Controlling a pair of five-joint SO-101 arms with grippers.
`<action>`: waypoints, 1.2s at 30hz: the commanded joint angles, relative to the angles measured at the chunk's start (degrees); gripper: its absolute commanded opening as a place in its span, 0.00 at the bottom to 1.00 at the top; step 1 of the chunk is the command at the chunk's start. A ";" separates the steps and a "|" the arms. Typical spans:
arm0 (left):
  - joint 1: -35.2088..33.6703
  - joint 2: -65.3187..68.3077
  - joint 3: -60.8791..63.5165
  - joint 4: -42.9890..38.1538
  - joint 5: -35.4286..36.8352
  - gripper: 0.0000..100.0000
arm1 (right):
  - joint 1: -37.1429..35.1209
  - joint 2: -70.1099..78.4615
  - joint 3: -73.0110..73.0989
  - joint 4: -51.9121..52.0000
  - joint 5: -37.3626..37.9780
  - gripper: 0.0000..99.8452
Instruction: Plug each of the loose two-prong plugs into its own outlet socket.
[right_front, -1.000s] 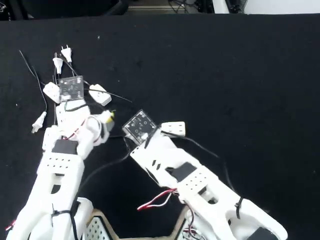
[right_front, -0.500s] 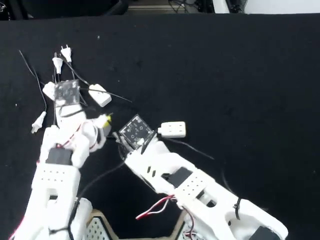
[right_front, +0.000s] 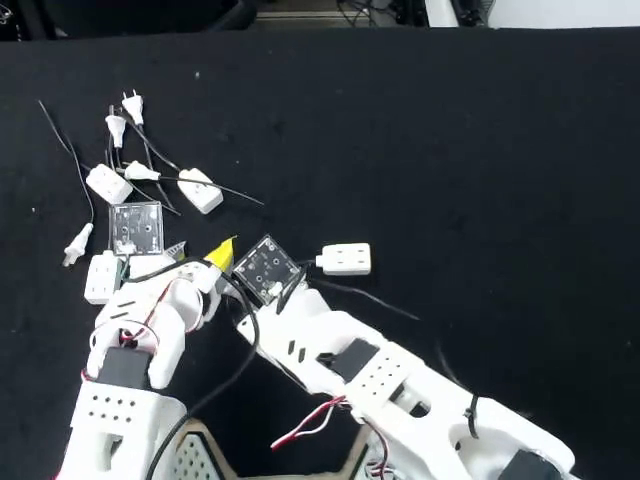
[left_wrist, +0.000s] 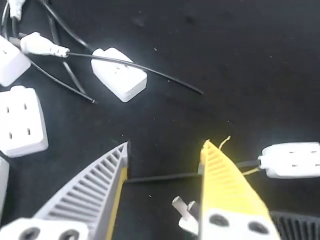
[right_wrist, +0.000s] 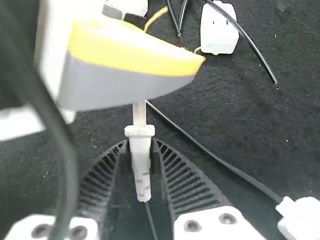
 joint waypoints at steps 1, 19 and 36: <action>1.01 0.88 0.48 -1.05 -4.40 0.23 | -0.09 -4.88 -2.86 2.73 -0.44 0.01; 0.66 1.23 0.66 -1.05 -4.57 0.23 | 4.13 -23.43 2.51 9.85 -0.44 0.01; 1.01 1.23 0.84 -1.05 -4.48 0.23 | 4.31 -23.78 2.42 9.76 -0.79 0.01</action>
